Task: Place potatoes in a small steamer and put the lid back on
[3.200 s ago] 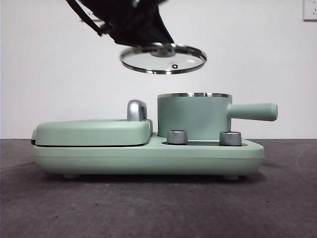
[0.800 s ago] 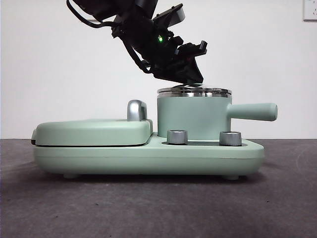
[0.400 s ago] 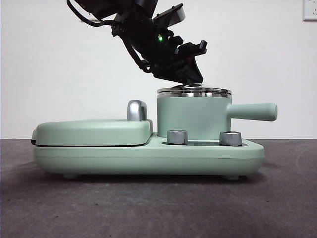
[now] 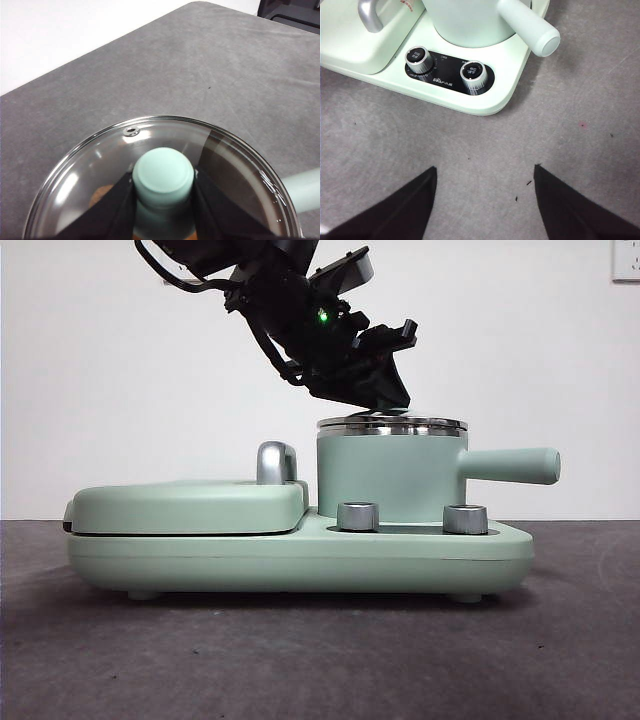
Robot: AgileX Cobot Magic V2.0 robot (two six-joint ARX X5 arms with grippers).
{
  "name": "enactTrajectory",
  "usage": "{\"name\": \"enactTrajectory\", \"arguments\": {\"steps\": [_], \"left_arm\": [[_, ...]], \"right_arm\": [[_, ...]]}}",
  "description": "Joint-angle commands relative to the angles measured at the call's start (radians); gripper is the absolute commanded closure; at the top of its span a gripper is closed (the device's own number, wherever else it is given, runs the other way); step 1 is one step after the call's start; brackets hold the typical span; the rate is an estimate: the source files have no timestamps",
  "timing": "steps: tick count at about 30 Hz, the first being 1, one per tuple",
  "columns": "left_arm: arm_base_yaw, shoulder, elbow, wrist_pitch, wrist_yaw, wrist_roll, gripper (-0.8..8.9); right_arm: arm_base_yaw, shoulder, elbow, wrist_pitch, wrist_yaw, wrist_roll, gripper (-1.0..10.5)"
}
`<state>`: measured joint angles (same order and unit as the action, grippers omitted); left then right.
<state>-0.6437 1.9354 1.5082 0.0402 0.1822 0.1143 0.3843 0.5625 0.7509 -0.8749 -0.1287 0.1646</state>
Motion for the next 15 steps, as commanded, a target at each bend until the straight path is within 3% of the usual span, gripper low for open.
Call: {"name": "enactTrajectory", "arguments": {"steps": [1, 5, 15], "left_arm": [[-0.005, 0.031, 0.005, -0.048, 0.019, -0.053, 8.04], [0.014, 0.031, 0.005, -0.048, 0.034, -0.109, 8.04], [0.026, 0.031, 0.005, -0.052, 0.036, -0.089, 8.03]], "right_arm": [[0.004, 0.004, 0.006, 0.006, -0.002, 0.004, 6.5], [0.004, 0.004, 0.006, 0.005, -0.002, 0.004, 6.5], [0.004, 0.004, 0.006, 0.005, -0.002, 0.004, 6.5]]}}
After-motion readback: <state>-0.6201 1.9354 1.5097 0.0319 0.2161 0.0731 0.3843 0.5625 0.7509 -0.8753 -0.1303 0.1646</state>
